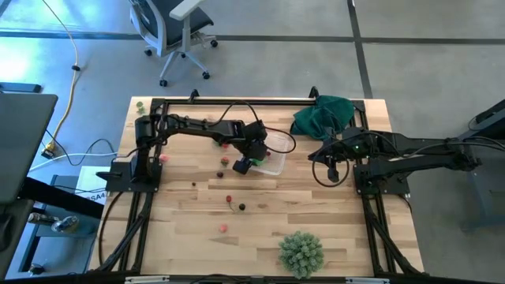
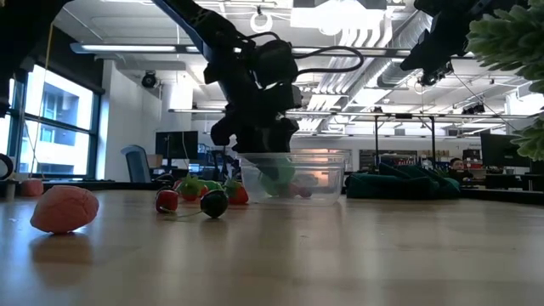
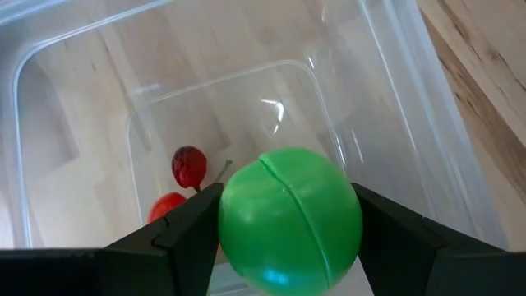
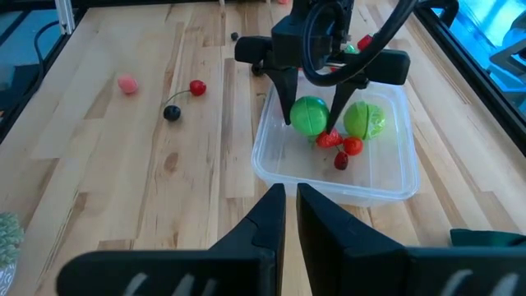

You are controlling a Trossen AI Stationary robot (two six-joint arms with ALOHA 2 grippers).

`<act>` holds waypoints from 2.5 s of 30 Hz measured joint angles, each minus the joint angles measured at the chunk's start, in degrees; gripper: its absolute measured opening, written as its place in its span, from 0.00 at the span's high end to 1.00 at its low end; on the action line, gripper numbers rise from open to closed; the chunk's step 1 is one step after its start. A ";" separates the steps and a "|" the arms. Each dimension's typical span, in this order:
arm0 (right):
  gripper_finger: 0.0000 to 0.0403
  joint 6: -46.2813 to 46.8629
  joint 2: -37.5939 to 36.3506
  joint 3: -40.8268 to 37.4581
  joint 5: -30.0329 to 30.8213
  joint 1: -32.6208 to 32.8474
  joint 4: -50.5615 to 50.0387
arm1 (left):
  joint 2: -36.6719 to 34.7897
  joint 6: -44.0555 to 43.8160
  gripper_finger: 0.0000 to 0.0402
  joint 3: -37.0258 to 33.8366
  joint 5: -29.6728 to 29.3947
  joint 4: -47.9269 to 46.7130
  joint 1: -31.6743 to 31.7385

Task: Pick and placing Produce into tupperware
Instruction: Put the green pear into the transparent bin, then put the red strawberry into the transparent bin

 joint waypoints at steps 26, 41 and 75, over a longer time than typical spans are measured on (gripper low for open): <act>0.94 -0.02 -0.01 0.00 -0.01 0.00 0.00 | -0.01 0.00 0.42 0.00 0.02 -0.94 -0.04; 0.94 0.01 0.01 0.00 0.01 0.02 0.00 | -0.01 1.29 0.42 0.00 -0.39 -0.70 -0.81; 0.94 -0.02 0.00 0.00 -0.01 0.01 0.00 | -0.01 -5.04 0.16 20.21 -0.18 -29.81 -1.14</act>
